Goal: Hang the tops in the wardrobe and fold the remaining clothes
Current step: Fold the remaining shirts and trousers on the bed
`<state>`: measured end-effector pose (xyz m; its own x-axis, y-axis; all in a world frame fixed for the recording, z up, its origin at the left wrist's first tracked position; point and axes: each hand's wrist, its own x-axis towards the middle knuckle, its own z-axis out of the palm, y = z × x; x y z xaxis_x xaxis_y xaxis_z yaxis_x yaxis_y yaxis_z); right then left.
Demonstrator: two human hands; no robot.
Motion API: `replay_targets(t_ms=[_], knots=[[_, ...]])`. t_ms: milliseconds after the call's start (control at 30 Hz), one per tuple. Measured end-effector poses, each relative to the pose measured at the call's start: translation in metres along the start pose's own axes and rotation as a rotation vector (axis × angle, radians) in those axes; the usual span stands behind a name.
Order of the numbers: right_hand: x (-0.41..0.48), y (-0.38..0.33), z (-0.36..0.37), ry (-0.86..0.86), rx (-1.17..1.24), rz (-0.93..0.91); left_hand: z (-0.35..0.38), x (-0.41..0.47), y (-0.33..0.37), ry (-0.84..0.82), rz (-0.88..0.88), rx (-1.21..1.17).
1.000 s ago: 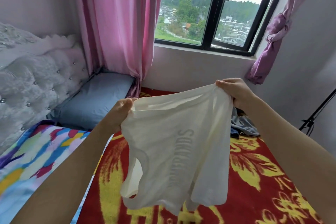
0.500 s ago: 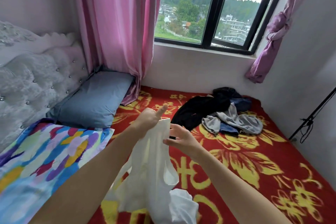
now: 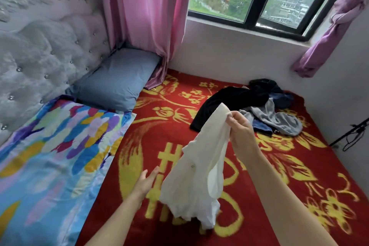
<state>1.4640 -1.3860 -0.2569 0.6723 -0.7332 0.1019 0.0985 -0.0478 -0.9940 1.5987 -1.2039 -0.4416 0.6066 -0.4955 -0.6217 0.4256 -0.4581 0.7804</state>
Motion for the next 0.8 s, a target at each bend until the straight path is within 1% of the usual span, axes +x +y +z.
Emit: replay_targets(t_ms=[67,167,267,333,433,500,600,667,733,800], knots=[[-0.003,-0.007,-0.008,0.045,0.045,0.0,0.004,0.004,-0.027,-0.004,-0.185,-0.056],[-0.009,-0.012,-0.018,0.084,0.107,0.014,0.012,0.009,-0.048,-0.088,-0.371,-0.175],[-0.014,-0.011,-0.024,0.122,0.163,0.026,0.028,0.009,-0.056,-0.183,-0.453,-0.181],[-0.017,-0.01,-0.025,0.164,0.149,0.023,0.042,0.008,-0.059,-0.242,-0.509,-0.195],[-0.02,-0.011,-0.026,0.261,0.105,0.012,0.06,0.008,-0.06,-0.353,-0.586,-0.332],[-0.021,-0.012,-0.029,0.312,0.103,0.012,0.065,0.009,-0.058,-0.369,-0.612,-0.439],[-0.024,-0.014,-0.038,0.366,0.11,0.005,0.065,0.007,-0.052,-0.262,-0.657,-0.485],[-0.026,-0.013,-0.045,0.401,0.125,0.008,0.063,0.005,-0.05,-0.218,-0.648,-0.469],[-0.027,-0.011,-0.055,0.446,0.133,0.026,0.058,0.004,-0.048,-0.217,-0.57,-0.395],[-0.027,-0.005,-0.068,0.494,0.129,0.059,0.05,0.007,-0.042,-0.163,-0.391,-0.336]])
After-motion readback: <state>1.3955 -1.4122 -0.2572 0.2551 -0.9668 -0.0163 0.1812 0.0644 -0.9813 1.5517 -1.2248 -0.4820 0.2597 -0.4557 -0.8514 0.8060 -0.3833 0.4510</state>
